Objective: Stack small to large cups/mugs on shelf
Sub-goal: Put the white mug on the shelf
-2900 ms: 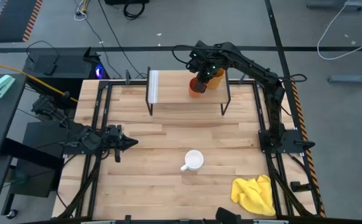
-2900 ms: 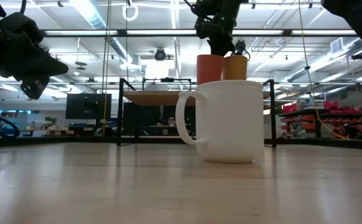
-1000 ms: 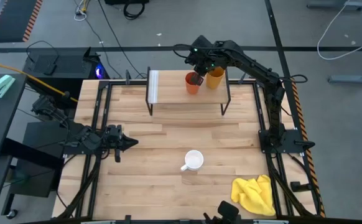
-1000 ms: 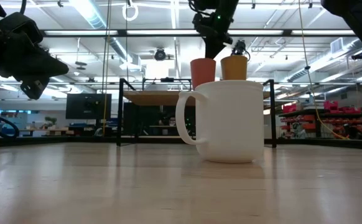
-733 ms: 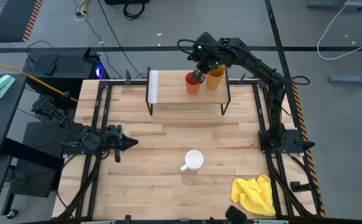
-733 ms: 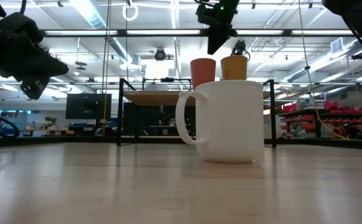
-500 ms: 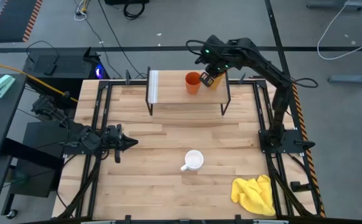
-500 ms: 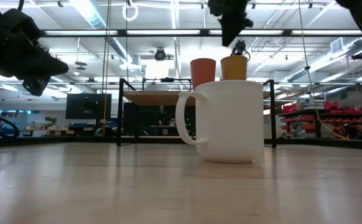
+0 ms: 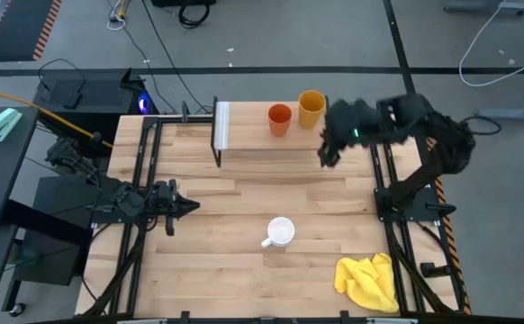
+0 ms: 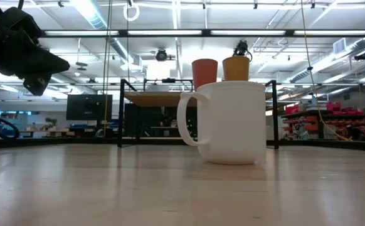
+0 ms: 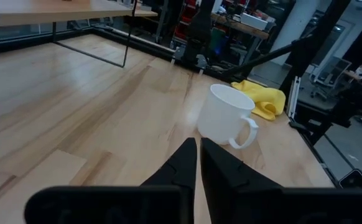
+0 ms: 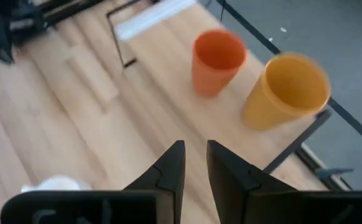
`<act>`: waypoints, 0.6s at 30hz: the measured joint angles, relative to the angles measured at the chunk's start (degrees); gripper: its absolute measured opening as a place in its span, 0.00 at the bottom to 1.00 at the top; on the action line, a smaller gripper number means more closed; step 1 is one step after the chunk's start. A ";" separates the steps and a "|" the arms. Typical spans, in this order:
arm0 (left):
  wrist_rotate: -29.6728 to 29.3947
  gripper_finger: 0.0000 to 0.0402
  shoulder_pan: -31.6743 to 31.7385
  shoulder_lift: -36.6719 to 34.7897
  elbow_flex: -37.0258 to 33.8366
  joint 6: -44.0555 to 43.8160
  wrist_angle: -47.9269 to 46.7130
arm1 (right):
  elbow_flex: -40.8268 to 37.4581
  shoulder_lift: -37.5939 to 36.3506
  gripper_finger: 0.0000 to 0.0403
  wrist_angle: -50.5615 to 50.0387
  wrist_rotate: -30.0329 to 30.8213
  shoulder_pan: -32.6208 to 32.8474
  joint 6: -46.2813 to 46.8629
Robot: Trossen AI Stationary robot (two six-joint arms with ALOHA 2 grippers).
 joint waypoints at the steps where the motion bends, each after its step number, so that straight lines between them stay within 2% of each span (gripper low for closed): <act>1: -0.01 0.08 0.01 0.00 0.00 0.00 0.01 | -2.46 -1.21 0.19 0.02 1.20 2.21 1.93; 10: 0.02 0.07 0.01 0.00 0.02 -2.57 0.01 | -30.22 -11.35 0.19 1.10 11.91 21.02 24.46; 18: 0.02 0.09 0.01 0.00 0.02 -2.63 0.02 | -51.20 -16.64 0.19 10.28 19.85 37.08 42.44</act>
